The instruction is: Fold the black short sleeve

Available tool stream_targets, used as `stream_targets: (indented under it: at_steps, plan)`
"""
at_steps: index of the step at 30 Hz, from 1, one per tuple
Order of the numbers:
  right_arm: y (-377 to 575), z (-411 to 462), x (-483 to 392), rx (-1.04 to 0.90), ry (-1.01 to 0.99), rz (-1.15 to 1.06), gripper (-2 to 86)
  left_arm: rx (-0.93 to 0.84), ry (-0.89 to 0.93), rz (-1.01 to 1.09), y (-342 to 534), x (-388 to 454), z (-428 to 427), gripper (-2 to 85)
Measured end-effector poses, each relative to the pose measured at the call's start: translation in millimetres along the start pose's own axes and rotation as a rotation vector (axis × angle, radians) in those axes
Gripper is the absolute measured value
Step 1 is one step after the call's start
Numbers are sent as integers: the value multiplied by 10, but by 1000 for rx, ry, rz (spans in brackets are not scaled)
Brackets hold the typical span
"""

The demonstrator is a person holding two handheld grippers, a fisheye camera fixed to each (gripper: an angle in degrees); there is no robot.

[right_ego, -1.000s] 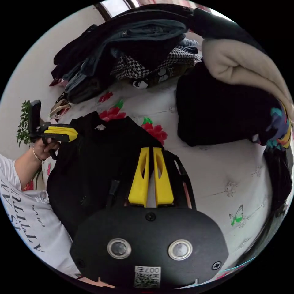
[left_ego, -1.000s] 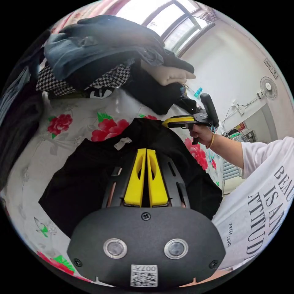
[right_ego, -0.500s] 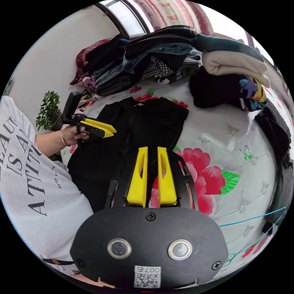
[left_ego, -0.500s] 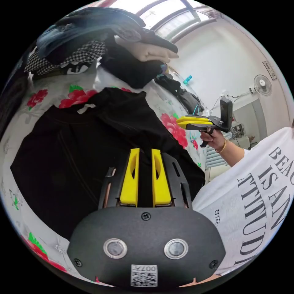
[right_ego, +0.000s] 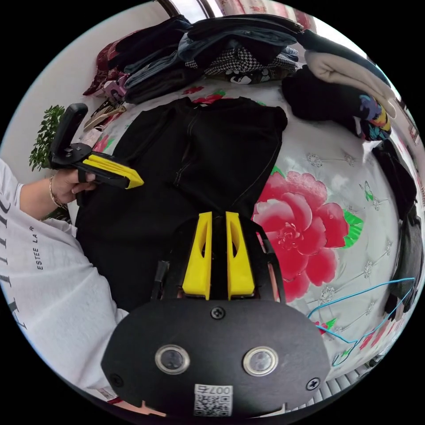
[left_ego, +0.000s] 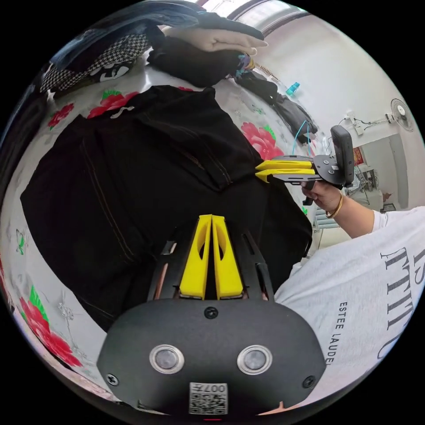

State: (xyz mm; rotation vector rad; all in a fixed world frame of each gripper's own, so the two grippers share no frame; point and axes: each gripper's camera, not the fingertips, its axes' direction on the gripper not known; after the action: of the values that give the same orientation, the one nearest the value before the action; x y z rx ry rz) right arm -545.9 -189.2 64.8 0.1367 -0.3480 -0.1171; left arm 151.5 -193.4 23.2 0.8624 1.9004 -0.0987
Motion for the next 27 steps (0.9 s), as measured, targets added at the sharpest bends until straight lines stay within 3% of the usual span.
stream_targets:
  at_steps: [5, 9, 13, 20, 27]
  plan:
    - [43, -135, -114, 49, 36, 20, 25, 115, 64, 44, -114, 147, -135, 45]
    - [138, 79, -65, -27, 25, 72, 14, 13, 22, 94, -435, 289, 138, 11]
    - [298, 67, -23, 32, 20, 101, 5, -28, 2, 85, -399, 335, 156, -7]
    - [541, 98, 56, 67, -3, 116, 1, 4, -13, 44, 249, 325, -108, -9]
    - [886, -231, 252, 126, -106, 274, 23, 44, -8, -75, 909, 246, -473, -5]
